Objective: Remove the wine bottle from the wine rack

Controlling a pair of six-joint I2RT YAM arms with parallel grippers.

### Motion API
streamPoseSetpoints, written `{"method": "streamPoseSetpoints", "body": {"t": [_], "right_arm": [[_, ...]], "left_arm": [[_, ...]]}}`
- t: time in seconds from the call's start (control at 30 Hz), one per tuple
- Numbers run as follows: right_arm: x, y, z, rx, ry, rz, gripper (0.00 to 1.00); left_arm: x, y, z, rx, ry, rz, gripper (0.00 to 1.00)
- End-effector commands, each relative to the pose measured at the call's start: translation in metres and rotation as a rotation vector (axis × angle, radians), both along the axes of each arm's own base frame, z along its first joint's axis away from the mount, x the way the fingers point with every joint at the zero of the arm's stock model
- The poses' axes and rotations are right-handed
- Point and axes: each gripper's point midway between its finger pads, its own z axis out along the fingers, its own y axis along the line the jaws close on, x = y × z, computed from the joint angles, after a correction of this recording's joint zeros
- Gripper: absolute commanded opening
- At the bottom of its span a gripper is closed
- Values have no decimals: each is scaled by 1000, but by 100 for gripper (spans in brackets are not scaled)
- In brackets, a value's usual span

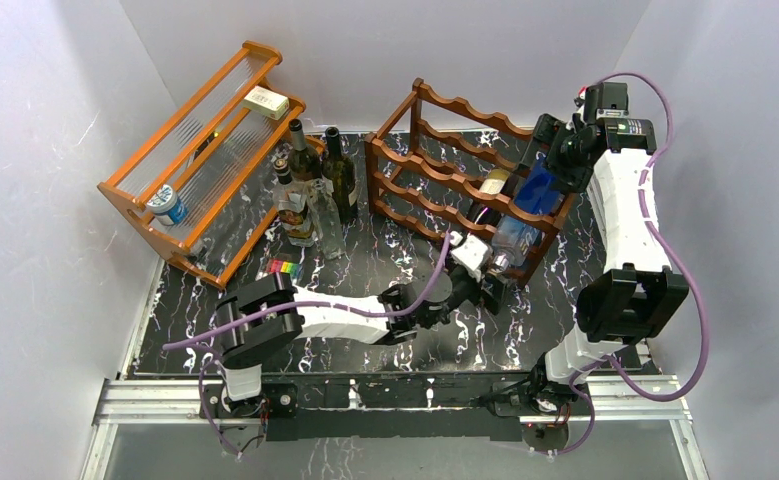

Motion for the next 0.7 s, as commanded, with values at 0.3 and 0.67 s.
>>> {"method": "streamPoseSetpoints", "body": {"t": [0.3,0.67], "right_arm": [[-2,5,49,25,-147,18,98],[-7,6,53,28,-159,28,98]], "left_arm": [[45,-27,11,-161,189,296,97],[56,-48,9,-214,200,309,88]]}}
